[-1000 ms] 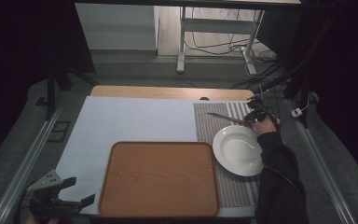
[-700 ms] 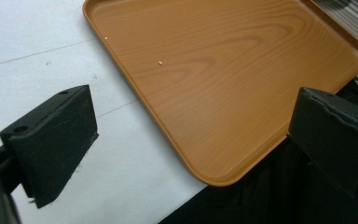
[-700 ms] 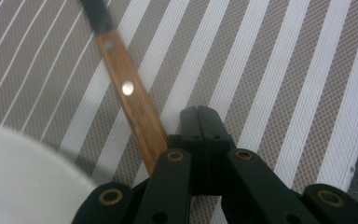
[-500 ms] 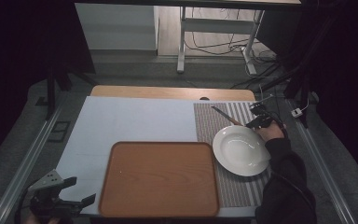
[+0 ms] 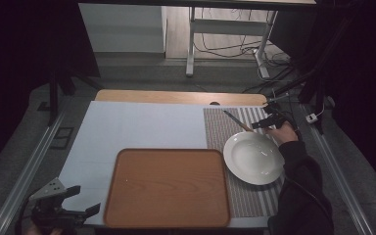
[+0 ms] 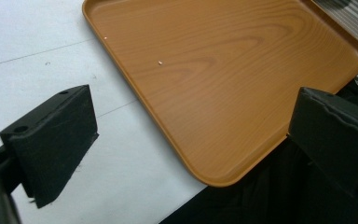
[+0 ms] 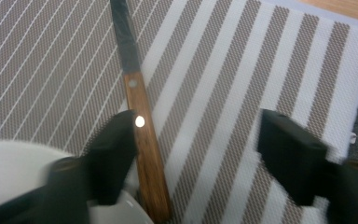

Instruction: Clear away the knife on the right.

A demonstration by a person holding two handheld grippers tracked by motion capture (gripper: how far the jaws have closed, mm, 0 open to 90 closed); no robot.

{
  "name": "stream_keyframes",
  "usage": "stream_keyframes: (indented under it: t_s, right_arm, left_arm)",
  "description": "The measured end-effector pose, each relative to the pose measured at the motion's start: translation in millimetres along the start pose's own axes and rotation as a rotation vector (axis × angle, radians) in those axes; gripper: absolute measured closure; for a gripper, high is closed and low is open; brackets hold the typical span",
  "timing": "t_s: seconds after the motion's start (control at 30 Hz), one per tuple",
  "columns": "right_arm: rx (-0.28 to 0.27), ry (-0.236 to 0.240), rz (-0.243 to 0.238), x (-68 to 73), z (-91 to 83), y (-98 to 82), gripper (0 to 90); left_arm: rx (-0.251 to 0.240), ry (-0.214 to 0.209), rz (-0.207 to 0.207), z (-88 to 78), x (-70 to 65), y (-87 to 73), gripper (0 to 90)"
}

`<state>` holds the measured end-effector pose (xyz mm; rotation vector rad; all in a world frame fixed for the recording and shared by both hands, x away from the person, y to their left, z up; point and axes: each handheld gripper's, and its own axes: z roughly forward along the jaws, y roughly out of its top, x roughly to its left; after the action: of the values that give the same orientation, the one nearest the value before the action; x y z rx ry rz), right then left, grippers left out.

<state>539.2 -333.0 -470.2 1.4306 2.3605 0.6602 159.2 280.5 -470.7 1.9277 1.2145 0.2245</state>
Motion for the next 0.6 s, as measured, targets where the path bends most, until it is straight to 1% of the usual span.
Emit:
stream_keyframes:
  t_s: [0.07, 0.13, 0.17, 0.2, 0.3, 0.43, 0.47, 0.53, 0.6]
  right_arm:
    - [0.003, -0.012, -0.01, 3.7, 4.6, 2.0, 7.3]
    - [0.013, -0.033, -0.012, 5.9, 8.1, 4.1, 3.3]
    - [0.007, -0.028, -0.009, 6.2, 10.0, 5.0, 0.0]
    - [0.006, -0.026, -0.005, 6.6, 11.6, 6.0, 0.0]
    - [0.013, -0.047, -0.009, 8.7, 18.5, 8.7, 0.0]
    - [0.032, -0.028, -0.007, 12.7, 30.0, 12.1, 0.2]
    - [0.042, -0.018, -0.015, 13.6, 32.5, 12.8, 0.3]
    - [0.049, -0.014, -0.032, 16.3, 36.7, 13.6, 1.6]
    - [0.06, -0.007, -0.049, 18.6, 38.8, 14.4, 6.2]
  left_arm:
    - [-0.001, 0.0, 0.0, -0.1, -0.1, -0.2, 1.1]
    - [-0.002, -0.001, -0.002, -0.3, 0.0, -0.4, 1.1]
    - [-0.002, -0.002, -0.004, -0.3, 0.0, -0.4, 1.1]
    - [-0.002, -0.003, -0.005, -0.3, 0.1, -0.4, 1.1]
    - [-0.002, -0.001, -0.003, -0.2, 0.3, -0.2, 1.1]
    - [-0.002, -0.002, -0.006, -0.2, 0.8, -0.2, 1.1]
    - [-0.002, -0.002, -0.006, -0.3, 0.8, -0.3, 1.1]
    - [-0.002, -0.002, -0.005, -0.5, 0.8, -0.5, 1.1]
    - [-0.003, -0.002, -0.006, -0.7, 0.7, -0.8, 1.1]
